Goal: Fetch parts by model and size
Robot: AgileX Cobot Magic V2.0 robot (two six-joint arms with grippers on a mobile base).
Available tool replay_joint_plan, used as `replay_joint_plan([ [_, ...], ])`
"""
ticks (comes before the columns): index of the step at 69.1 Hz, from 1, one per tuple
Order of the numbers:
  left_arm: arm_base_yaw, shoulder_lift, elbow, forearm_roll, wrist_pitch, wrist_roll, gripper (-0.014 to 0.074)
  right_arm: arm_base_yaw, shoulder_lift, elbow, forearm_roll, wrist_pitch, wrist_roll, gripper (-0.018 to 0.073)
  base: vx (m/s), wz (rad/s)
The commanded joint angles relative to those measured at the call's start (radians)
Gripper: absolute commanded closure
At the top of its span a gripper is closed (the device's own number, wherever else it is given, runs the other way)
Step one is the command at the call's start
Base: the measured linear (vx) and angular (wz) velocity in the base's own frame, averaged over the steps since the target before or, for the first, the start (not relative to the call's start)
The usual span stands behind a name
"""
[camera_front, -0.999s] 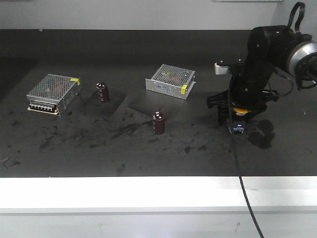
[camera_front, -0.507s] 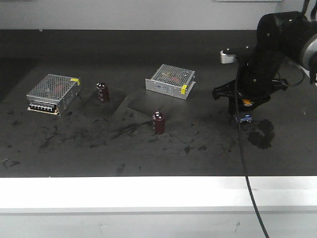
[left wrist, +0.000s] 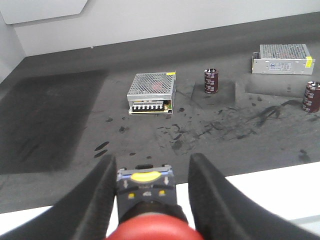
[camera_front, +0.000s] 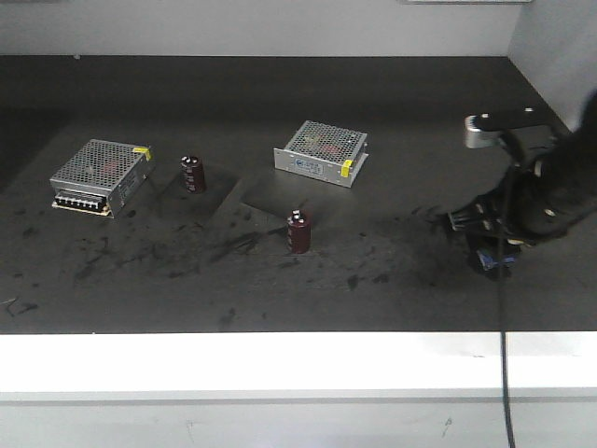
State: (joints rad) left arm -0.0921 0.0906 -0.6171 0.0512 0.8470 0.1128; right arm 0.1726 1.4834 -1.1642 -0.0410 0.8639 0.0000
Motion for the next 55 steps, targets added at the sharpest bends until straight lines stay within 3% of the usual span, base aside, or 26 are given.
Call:
replay_joint_plan([
  [1, -0.005, 0.016, -0.019, 0.001, -0.075, -0.003, 0.0603, -0.003, -0.161, 0.08, -0.004, -0.15, 0.0, 0.0567, 0.0, 0.0],
  [27, -0.005, 0.016, -0.019, 0.001, -0.076, -0.003, 0.0603, -0.003, -0.628, 0.408, -0.015, -0.408, 0.0, 0.0565, 0.0, 0.0],
  [55, -0.005, 0.016, -0.019, 0.001, -0.076, -0.003, 0.0603, -0.003, -1.082, 0.679, -0.014, -0.455, -0.057, 0.0564, 0.0, 0.0],
])
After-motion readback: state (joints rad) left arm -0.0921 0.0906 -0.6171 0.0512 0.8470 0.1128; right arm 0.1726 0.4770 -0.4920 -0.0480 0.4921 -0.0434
